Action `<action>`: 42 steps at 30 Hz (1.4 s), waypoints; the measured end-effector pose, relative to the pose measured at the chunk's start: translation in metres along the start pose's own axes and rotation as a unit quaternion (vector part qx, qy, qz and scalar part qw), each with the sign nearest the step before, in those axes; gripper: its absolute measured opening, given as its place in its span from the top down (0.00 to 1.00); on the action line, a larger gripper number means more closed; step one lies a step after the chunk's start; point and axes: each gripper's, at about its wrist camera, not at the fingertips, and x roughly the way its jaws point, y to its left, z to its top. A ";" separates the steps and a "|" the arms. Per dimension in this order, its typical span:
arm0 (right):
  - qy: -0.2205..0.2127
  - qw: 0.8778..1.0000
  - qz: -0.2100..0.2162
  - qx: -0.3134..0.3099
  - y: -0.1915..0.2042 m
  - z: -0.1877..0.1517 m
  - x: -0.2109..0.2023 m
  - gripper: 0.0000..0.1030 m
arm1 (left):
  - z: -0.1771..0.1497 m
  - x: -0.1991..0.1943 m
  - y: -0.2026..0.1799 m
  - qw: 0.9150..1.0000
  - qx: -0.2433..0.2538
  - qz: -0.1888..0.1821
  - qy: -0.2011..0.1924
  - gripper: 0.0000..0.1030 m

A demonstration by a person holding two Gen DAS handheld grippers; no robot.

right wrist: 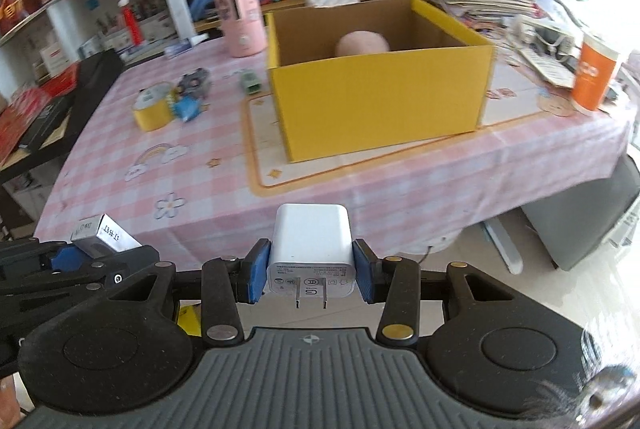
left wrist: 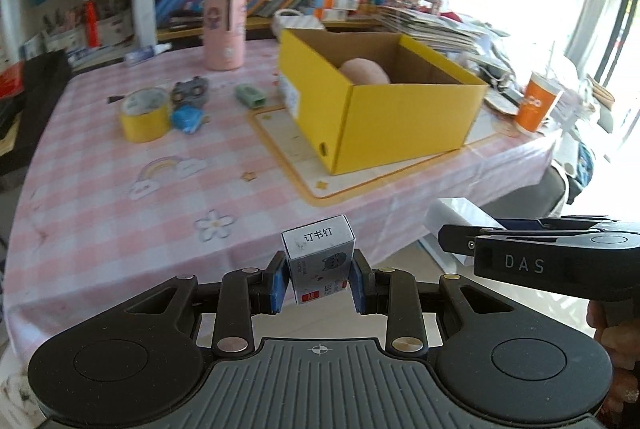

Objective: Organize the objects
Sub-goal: 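Lift both held items and carry them toward the yellow cardboard box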

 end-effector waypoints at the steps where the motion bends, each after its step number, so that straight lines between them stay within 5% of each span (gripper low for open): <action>1: -0.002 1.000 -0.004 0.004 -0.004 -0.001 -0.002 0.60 | 0.002 0.002 -0.004 1.000 0.005 -0.006 0.000 0.71; 9: -0.006 0.999 -0.036 0.038 -0.040 0.000 -0.009 0.60 | 0.013 0.019 -0.034 0.999 0.040 -0.036 0.003 0.71; 26: -0.008 0.999 -0.036 0.040 -0.075 0.031 0.009 0.60 | 0.044 0.045 -0.060 0.998 0.051 -0.032 -0.011 0.71; 42: -0.086 0.996 -0.005 -0.020 -0.098 0.119 0.027 0.60 | 0.121 0.077 -0.078 0.994 0.056 0.002 -0.090 0.71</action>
